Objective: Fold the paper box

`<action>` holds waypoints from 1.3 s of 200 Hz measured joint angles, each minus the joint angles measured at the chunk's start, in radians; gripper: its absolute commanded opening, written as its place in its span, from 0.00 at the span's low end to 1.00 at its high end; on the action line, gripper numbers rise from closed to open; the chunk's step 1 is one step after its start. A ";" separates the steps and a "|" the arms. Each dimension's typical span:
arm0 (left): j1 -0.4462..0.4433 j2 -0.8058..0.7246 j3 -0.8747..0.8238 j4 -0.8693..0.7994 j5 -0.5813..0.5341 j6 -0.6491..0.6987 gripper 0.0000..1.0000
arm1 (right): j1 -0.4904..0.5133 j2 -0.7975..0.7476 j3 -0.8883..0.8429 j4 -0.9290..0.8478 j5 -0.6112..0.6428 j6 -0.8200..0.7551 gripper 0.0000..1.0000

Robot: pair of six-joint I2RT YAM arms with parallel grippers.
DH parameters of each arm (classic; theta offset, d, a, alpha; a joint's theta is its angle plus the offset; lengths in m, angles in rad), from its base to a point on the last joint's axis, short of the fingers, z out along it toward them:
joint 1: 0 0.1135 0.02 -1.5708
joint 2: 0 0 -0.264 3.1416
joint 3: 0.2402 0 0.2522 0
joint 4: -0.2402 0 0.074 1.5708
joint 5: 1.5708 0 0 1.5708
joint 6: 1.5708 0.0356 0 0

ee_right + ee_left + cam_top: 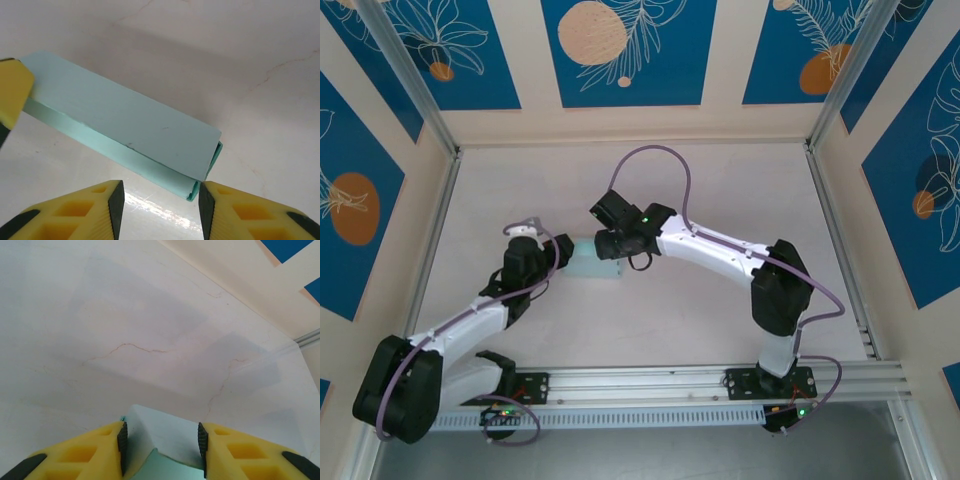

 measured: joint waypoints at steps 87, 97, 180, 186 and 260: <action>-0.080 -0.025 -0.052 0.057 -0.115 0.001 0.39 | -0.047 -0.058 -0.066 0.076 0.036 0.065 0.49; -0.084 -0.024 -0.052 0.058 -0.122 0.001 0.39 | -0.052 -0.057 -0.066 0.083 0.036 0.068 0.48; -0.100 -0.003 -0.053 0.072 -0.161 0.001 0.39 | -0.058 -0.045 -0.185 0.167 -0.037 0.119 0.37; -0.101 -0.003 -0.053 0.072 -0.163 0.001 0.39 | -0.058 -0.045 -0.189 0.174 -0.041 0.121 0.36; -0.101 -0.046 -0.039 -0.073 -0.164 0.028 0.60 | -0.060 -0.045 -0.225 0.243 -0.061 0.149 0.23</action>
